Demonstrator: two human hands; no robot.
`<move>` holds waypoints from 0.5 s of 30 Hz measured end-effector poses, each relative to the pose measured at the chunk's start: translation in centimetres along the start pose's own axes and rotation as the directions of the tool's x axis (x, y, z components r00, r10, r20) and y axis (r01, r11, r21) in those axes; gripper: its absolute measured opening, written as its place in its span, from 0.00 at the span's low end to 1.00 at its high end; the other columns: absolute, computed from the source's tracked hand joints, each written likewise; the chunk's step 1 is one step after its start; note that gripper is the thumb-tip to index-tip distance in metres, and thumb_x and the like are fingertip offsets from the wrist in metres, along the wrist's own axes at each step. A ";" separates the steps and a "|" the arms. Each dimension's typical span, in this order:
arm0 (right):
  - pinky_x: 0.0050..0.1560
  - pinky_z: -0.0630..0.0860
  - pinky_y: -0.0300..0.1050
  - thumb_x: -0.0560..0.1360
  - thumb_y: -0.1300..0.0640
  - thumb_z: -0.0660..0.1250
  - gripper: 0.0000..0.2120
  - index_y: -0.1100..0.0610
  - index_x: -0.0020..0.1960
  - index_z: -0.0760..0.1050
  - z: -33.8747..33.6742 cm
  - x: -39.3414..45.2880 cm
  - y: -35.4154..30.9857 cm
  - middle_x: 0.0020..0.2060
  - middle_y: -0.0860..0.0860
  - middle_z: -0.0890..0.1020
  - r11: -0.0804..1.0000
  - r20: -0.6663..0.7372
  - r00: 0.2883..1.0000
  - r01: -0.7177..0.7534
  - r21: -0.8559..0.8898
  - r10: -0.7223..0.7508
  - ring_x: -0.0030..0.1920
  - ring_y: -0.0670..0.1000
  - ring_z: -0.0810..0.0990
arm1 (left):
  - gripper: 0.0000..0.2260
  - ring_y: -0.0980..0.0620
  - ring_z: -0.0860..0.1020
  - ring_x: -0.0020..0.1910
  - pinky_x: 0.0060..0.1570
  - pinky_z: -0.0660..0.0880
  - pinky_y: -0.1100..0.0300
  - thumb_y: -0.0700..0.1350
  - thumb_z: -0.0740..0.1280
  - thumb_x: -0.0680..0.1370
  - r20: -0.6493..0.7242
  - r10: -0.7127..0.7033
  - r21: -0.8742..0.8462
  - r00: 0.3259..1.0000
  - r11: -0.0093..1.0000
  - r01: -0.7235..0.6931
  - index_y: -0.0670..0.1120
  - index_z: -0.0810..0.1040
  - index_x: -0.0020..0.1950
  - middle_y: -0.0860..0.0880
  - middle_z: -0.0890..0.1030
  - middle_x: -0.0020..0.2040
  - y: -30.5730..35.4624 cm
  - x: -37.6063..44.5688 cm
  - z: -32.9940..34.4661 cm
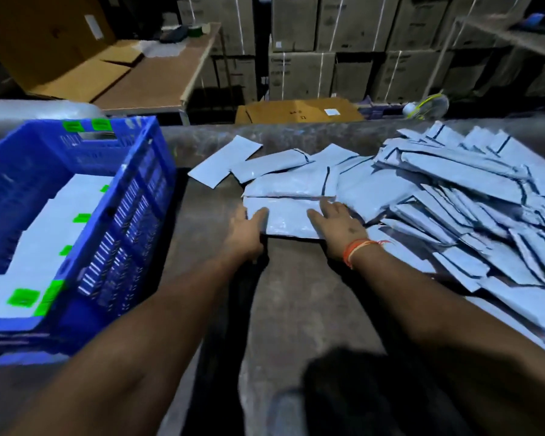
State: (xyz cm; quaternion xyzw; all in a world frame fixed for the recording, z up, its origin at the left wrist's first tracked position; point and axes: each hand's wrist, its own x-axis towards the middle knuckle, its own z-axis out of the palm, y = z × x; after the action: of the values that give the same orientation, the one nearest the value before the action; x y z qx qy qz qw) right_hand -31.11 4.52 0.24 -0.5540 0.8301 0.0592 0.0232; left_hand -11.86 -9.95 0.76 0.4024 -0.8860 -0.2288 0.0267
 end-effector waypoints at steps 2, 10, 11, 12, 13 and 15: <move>0.64 0.73 0.61 0.72 0.66 0.66 0.37 0.55 0.78 0.56 1.0 -0.1 0.1 0.76 0.60 0.59 1.000 -0.047 0.999 -0.004 0.031 0.005 0.75 0.64 0.58 | 0.27 0.37 0.67 0.71 0.69 0.69 0.48 0.36 0.67 0.77 -0.112 -0.035 -0.140 0.993 0.990 0.019 0.49 0.69 0.75 0.41 0.64 0.74 0.1 0.1 0.9; 0.49 0.77 0.48 0.70 0.66 0.65 0.16 0.54 0.55 0.81 -0.3 -4.0 0.6 0.51 0.54 0.84 0.908 -0.360 0.932 0.105 0.405 0.053 0.53 0.58 0.81 | 0.17 0.44 0.78 0.55 0.57 0.70 0.57 0.38 0.69 0.71 -0.339 -0.027 -0.131 0.940 0.991 -0.019 0.51 0.83 0.59 0.45 0.79 0.58 -2.1 -1.8 -0.7; 0.55 0.77 0.47 0.71 0.64 0.67 0.17 0.53 0.58 0.81 -0.9 -5.0 0.9 0.53 0.52 0.85 0.863 -0.342 0.938 0.131 0.488 0.051 0.55 0.56 0.81 | 0.15 0.45 0.79 0.56 0.57 0.69 0.56 0.42 0.72 0.72 -0.346 -0.031 -0.137 0.938 0.990 -0.018 0.52 0.84 0.57 0.46 0.82 0.56 -2.6 -2.4 -1.2; 0.57 0.77 0.45 0.73 0.63 0.69 0.17 0.52 0.60 0.81 -1.4 -6.0 1.2 0.54 0.51 0.85 0.798 -0.322 0.945 0.152 0.584 0.055 0.56 0.53 0.82 | 0.13 0.47 0.80 0.54 0.56 0.71 0.56 0.46 0.73 0.72 -0.338 -0.056 -0.192 0.940 0.981 -0.011 0.51 0.85 0.56 0.47 0.84 0.53 -3.1 -3.2 -1.7; 0.57 0.77 0.44 0.74 0.60 0.71 0.16 0.52 0.62 0.80 -1.8 -6.9 1.4 0.53 0.50 0.85 0.720 -0.287 0.956 0.153 0.677 0.067 0.54 0.50 0.83 | 0.12 0.49 0.82 0.51 0.53 0.75 0.55 0.48 0.74 0.73 -0.303 -0.096 -0.334 0.948 0.943 -0.011 0.48 0.85 0.55 0.48 0.85 0.51 -3.3 -4.2 -2.3; 0.54 0.80 0.47 0.75 0.56 0.73 0.16 0.49 0.62 0.78 -2.3 -8.5 1.2 0.48 0.51 0.85 0.501 -0.191 0.976 0.115 0.858 0.102 0.48 0.50 0.84 | 0.09 0.52 0.81 0.43 0.42 0.78 0.58 0.45 0.73 0.77 -0.155 -0.137 -0.665 0.978 0.747 -0.001 0.41 0.84 0.53 0.47 0.85 0.47 -3.5 -6.6 -3.2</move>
State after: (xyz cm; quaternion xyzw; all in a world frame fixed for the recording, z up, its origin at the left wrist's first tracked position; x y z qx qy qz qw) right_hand -28.88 12.52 3.50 -0.4741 0.7436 -0.4238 0.2065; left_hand -4.20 -8.38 3.02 0.4190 -0.7252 -0.4881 0.2453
